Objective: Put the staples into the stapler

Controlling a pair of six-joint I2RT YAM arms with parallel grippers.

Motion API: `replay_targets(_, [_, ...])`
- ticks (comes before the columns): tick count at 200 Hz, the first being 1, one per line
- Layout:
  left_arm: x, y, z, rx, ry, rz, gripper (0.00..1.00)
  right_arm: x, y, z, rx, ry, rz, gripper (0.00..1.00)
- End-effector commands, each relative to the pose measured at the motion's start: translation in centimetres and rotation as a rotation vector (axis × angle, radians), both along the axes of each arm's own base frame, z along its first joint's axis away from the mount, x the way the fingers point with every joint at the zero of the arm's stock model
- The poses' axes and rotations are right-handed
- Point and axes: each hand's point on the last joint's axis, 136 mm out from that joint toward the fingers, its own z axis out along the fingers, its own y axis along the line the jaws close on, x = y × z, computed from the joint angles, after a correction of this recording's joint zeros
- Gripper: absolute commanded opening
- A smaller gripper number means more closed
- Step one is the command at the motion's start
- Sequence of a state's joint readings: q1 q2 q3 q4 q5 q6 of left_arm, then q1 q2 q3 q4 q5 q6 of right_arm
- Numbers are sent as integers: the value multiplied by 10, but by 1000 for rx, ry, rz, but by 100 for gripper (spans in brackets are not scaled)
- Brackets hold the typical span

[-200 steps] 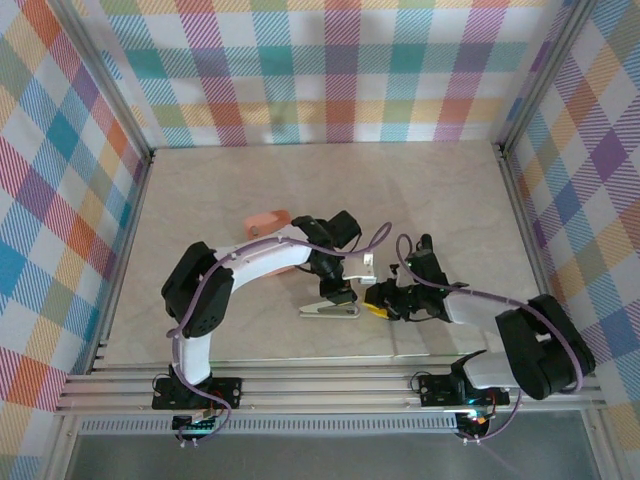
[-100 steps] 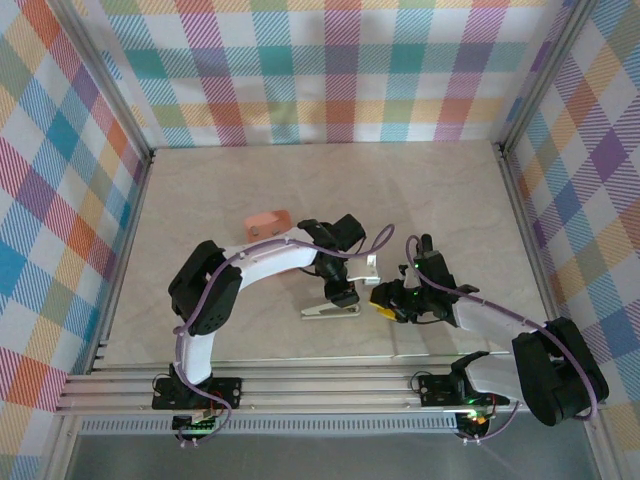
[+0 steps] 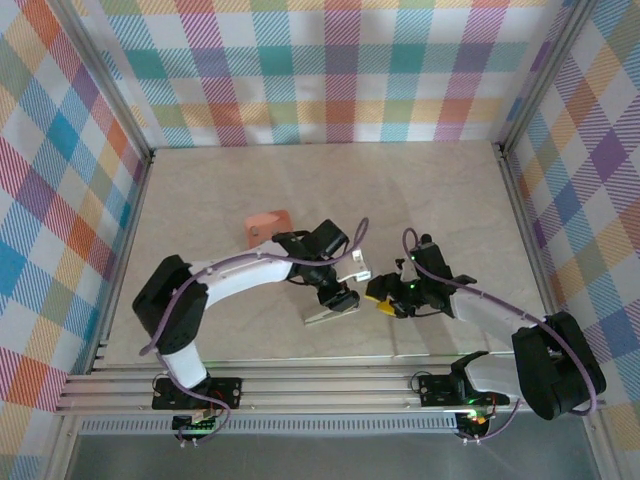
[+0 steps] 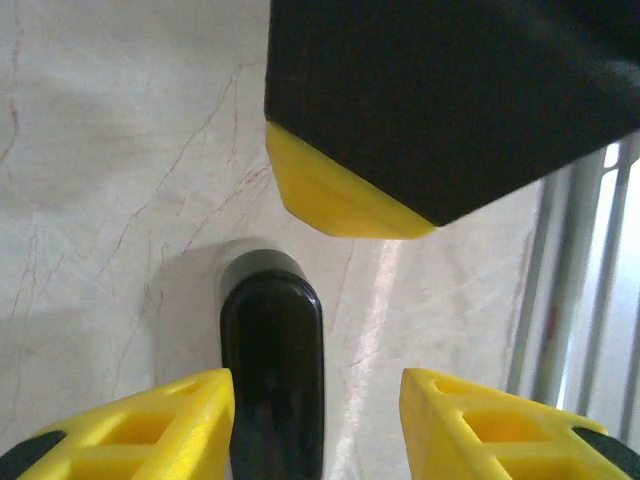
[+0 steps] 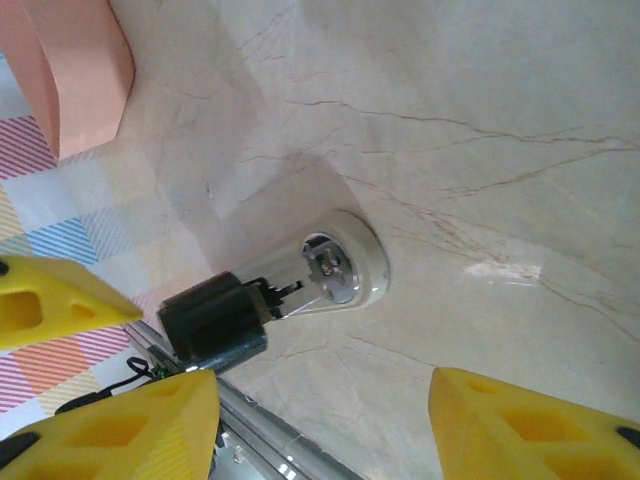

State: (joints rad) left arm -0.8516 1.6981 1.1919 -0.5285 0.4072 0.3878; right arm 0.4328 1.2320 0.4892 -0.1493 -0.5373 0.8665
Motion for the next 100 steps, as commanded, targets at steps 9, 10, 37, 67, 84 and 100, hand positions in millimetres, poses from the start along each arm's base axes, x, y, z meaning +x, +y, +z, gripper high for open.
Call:
replay_targets(9, [6, 13, 11, -86, 71, 200, 49, 0, 11, 7, -25, -10, 59, 57])
replay_targets(10, [6, 14, 11, -85, 74, 208, 49, 0, 12, 8, -25, -11, 60, 57])
replay_targets(37, [17, 40, -1, -41, 99, 419, 50, 1, 24, 9, -31, -7, 110, 58])
replay_targets(67, [19, 54, -3, -59, 91, 534, 50, -1, 35, 7, -51, -6, 156, 58])
replay_targets(84, [19, 58, -6, -61, 88, 553, 51, -3, 37, 3, -55, 7, 169, 58])
replay_targets(100, [16, 60, -13, -39, 100, 553, 51, -4, 36, -4, -70, 25, 167, 56])
